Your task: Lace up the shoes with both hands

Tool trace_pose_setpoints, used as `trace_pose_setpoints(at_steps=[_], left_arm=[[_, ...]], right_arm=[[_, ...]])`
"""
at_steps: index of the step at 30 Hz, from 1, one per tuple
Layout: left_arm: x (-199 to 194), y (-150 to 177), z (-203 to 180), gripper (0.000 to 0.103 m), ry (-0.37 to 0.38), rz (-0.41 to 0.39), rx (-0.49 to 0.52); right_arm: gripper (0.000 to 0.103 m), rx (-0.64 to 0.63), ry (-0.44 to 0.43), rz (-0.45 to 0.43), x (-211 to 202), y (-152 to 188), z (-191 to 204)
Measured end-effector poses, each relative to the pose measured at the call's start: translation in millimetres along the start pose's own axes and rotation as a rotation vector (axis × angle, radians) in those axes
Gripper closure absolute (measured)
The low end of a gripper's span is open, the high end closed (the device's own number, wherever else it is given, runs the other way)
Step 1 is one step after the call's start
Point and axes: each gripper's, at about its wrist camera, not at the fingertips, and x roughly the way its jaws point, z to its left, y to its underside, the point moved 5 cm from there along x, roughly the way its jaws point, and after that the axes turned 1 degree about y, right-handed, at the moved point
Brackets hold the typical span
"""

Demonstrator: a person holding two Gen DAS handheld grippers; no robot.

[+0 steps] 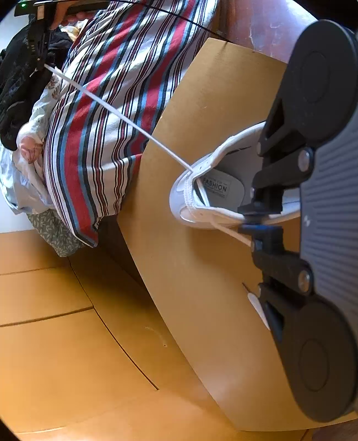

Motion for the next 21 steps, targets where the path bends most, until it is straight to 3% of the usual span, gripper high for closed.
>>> trace_pose_setpoints(at_steps=[2, 5, 10, 14, 21], left_arm=[[-3, 1, 3, 0.096, -0.005, -0.011, -0.036], [-8, 5, 7, 0.097, -0.036, -0.022, -0.048], [-30, 20, 30, 0.097, -0.076, -0.015, -0.105], [-38, 33, 30, 0.095, -0.068, 0.006, -0.089], [-40, 29, 25, 0.083, -0.05, -0.014, -0.052]], right_arm=[[0.102, 0.001, -0.034, -0.001, -2, -1, 6], [0.102, -0.054, -0.161, 0.017, -4, 0, 41], [0.102, -0.133, -0.44, 0.084, -9, 14, 116], [0.102, -0.3, -0.715, 0.246, -18, 61, 212], [0.102, -0.5, -1.0, 0.579, -15, 172, 316]])
